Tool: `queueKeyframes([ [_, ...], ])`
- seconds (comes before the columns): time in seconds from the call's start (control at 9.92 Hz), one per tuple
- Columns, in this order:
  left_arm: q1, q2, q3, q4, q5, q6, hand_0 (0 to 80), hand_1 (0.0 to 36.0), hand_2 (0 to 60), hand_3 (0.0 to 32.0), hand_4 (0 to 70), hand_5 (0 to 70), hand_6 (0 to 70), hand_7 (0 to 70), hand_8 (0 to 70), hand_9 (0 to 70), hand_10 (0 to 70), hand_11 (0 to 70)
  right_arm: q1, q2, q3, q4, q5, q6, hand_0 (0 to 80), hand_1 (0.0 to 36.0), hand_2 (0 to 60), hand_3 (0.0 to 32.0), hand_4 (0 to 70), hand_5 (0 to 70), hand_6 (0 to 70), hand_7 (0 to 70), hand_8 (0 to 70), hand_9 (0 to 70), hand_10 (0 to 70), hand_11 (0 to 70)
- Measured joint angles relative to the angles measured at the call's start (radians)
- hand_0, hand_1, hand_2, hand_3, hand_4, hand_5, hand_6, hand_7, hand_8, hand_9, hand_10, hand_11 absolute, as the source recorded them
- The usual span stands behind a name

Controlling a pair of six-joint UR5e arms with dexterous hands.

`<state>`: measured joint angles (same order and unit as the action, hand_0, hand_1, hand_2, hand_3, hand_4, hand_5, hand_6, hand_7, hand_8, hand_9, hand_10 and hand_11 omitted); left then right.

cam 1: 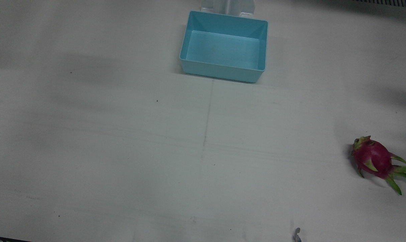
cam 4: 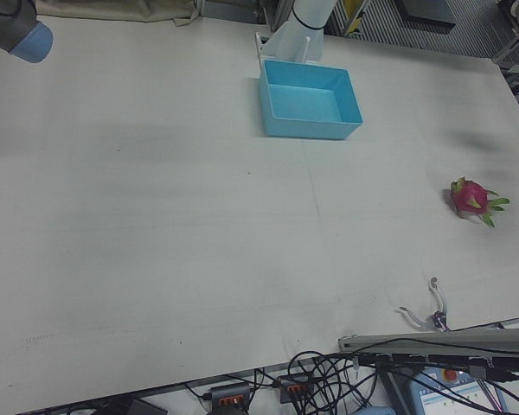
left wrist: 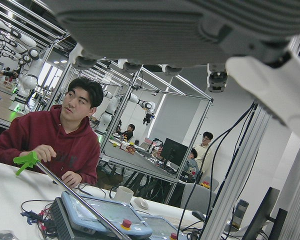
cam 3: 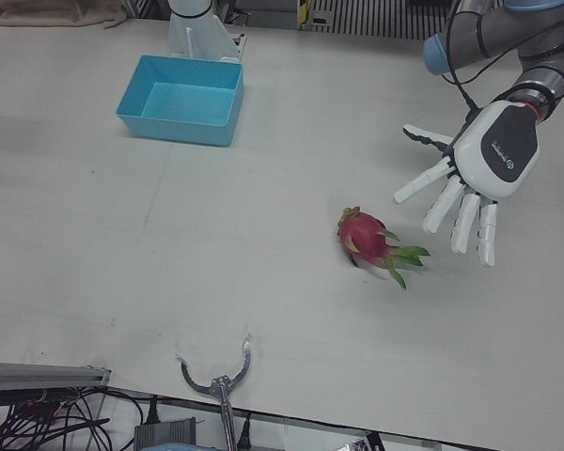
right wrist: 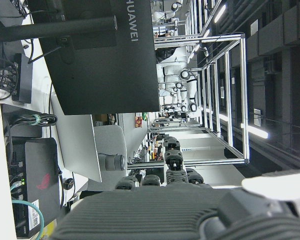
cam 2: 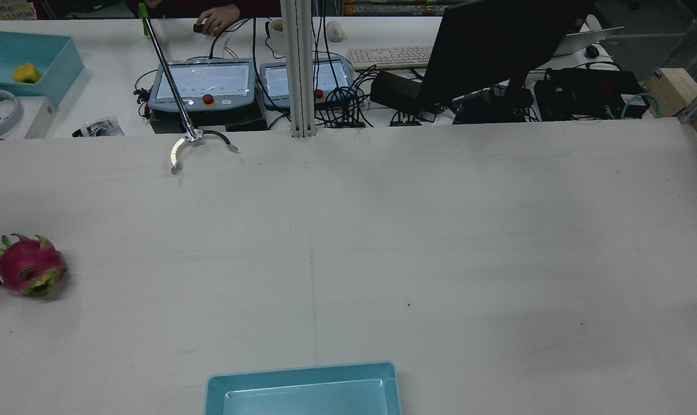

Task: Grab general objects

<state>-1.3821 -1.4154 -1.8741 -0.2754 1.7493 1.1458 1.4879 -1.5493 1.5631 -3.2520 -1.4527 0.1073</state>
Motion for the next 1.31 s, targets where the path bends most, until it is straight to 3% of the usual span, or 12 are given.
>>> queueKeyframes([
  [0.2, 0.002, 0.023, 0.004, -0.021, 0.000, 0.023, 48.1, 6.6, 0.0, 24.4, 0.0, 0.0, 0.0, 0.0, 0.0, 0.0, 0.0, 0.0, 0.000, 0.000, 0.000, 0.000, 0.000, 0.000, 0.0, 0.0, 0.0, 0.0, 0.0, 0.0, 0.0, 0.0, 0.0, 0.0, 0.0, 0.0],
  [0.3, 0.004, 0.036, 0.015, -0.035, 0.001, 0.070, 48.2, 6.8, 0.0, 23.4, 0.0, 0.0, 0.0, 0.0, 0.0, 0.0, 0.0, 0.0, 0.000, 0.000, 0.000, 0.000, 0.000, 0.000, 0.0, 0.0, 0.0, 0.0, 0.0, 0.0, 0.0, 0.0, 0.0, 0.0, 0.0, 0.0],
  [0.5, 0.005, 0.129, 0.056, -0.182, -0.004, 0.148, 48.4, 7.4, 0.0, 20.0, 0.0, 0.0, 0.0, 0.0, 0.0, 0.0, 0.0, 0.0, 0.000, 0.000, 0.000, 0.000, 0.000, 0.000, 0.0, 0.0, 0.0, 0.0, 0.0, 0.0, 0.0, 0.0, 0.0, 0.0, 0.0, 0.0],
  [0.71, 0.006, 0.203, 0.093, -0.298, -0.008, 0.212, 49.5, 8.3, 0.0, 11.2, 0.0, 0.0, 0.0, 0.0, 0.0, 0.0, 0.0, 0.0, 0.000, 0.000, 0.000, 0.000, 0.000, 0.000, 0.0, 0.0, 0.0, 0.0, 0.0, 0.0, 0.0, 0.0, 0.0, 0.0, 0.0, 0.0],
  [0.81, 0.009, 0.215, 0.107, -0.317, -0.005, 0.230, 49.0, 7.7, 0.0, 10.2, 0.0, 0.0, 0.0, 0.0, 0.0, 0.0, 0.0, 0.0, 0.000, 0.000, -0.001, 0.000, 0.000, 0.000, 0.0, 0.0, 0.0, 0.0, 0.0, 0.0, 0.0, 0.0, 0.0, 0.0, 0.0, 0.0],
  [0.91, 0.015, 0.219, 0.116, -0.325, -0.002, 0.239, 48.8, 7.4, 0.0, 11.2, 0.0, 0.0, 0.0, 0.0, 0.0, 0.0, 0.0, 0.0, 0.000, 0.000, -0.001, 0.000, 0.000, 0.000, 0.0, 0.0, 0.0, 0.0, 0.0, 0.0, 0.0, 0.0, 0.0, 0.0, 0.0, 0.0],
  [1.01, 0.031, 0.213, 0.121, -0.319, 0.000, 0.244, 49.2, 7.6, 0.0, 14.6, 0.0, 0.0, 0.0, 0.0, 0.0, 0.0, 0.0, 0.0, 0.000, 0.000, -0.001, 0.000, 0.000, 0.000, 0.0, 0.0, 0.0, 0.0, 0.0, 0.0, 0.0, 0.0, 0.0, 0.0, 0.0, 0.0],
  [1.11, 0.061, 0.184, 0.124, -0.278, 0.001, 0.248, 49.8, 8.2, 0.0, 18.4, 0.0, 0.0, 0.0, 0.0, 0.0, 0.0, 0.0, 0.0, 0.000, 0.000, -0.001, 0.000, 0.000, 0.000, 0.0, 0.0, 0.0, 0.0, 0.0, 0.0, 0.0, 0.0, 0.0, 0.0, 0.0, 0.0],
  [1.21, 0.102, 0.135, 0.125, -0.205, 0.002, 0.263, 50.7, 8.9, 0.0, 24.6, 0.0, 0.0, 0.0, 0.0, 0.0, 0.0, 0.0, 0.0, 0.000, 0.000, 0.000, 0.000, 0.000, 0.000, 0.0, 0.0, 0.0, 0.0, 0.0, 0.0, 0.0, 0.0, 0.0, 0.0, 0.0, 0.0],
  [1.31, 0.152, 0.082, 0.125, -0.123, -0.002, 0.292, 50.5, 9.0, 0.0, 20.6, 0.0, 0.0, 0.0, 0.0, 0.0, 0.0, 0.0, 0.0, 0.000, 0.000, 0.000, 0.000, 0.000, 0.000, 0.0, 0.0, 0.0, 0.0, 0.0, 0.0, 0.0, 0.0, 0.0, 0.0, 0.0, 0.0],
])
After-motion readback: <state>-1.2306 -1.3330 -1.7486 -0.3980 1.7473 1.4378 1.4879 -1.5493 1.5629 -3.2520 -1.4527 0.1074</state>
